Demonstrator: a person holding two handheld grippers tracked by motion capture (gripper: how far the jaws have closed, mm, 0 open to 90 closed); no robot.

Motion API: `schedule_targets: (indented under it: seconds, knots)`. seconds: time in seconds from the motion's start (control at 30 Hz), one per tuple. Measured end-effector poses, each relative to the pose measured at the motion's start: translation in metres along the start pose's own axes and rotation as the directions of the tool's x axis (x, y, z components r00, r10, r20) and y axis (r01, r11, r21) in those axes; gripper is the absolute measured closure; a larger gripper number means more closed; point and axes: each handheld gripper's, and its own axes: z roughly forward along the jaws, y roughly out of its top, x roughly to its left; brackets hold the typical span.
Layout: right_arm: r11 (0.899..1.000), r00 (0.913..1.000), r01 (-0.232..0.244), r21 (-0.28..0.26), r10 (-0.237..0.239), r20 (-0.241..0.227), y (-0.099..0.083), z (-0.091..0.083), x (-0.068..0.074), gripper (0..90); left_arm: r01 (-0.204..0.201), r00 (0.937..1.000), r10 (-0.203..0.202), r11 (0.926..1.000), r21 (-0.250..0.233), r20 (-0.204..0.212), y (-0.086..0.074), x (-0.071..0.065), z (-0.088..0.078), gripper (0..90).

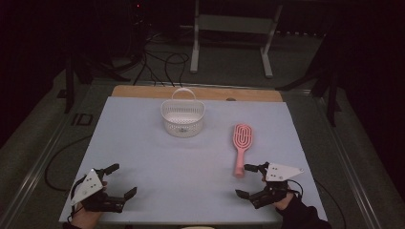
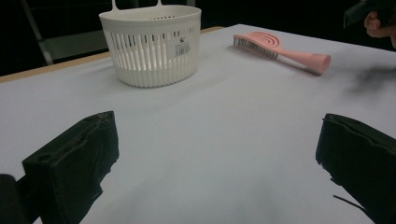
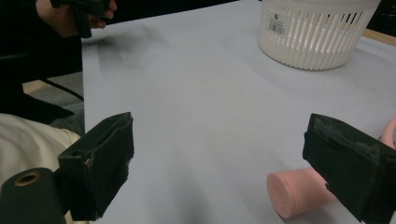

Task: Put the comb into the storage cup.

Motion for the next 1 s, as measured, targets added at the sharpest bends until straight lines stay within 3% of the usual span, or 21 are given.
schedule_targets:
  seconds: [0.4, 0.63, 1.0]
  knots:
    - [1.0, 0.9996, 0.014, -0.007, -0.013, 0.025, 0.022, -0.009, 0.006, 8.7, 0.006, 1.0, -0.006, 1.0, -0.006, 0.003, 0.0, -0.001, -0.001, 0.2]
    - [1.0, 0.9983, 0.03, -0.001, -0.029, 0.051, 0.033, -0.014, 0.003, 8.9, 0.005, 1.0, -0.005, 1.0, -0.003, 0.007, 0.0, -0.001, -0.001, 0.2]
    - [0.998, 0.9966, 0.067, -0.002, -0.067, 0.049, 0.052, -0.012, -0.002, 9.0, 0.006, 0.9999, -0.006, 1.0, -0.004, 0.009, 0.0, -0.001, -0.001, 0.2]
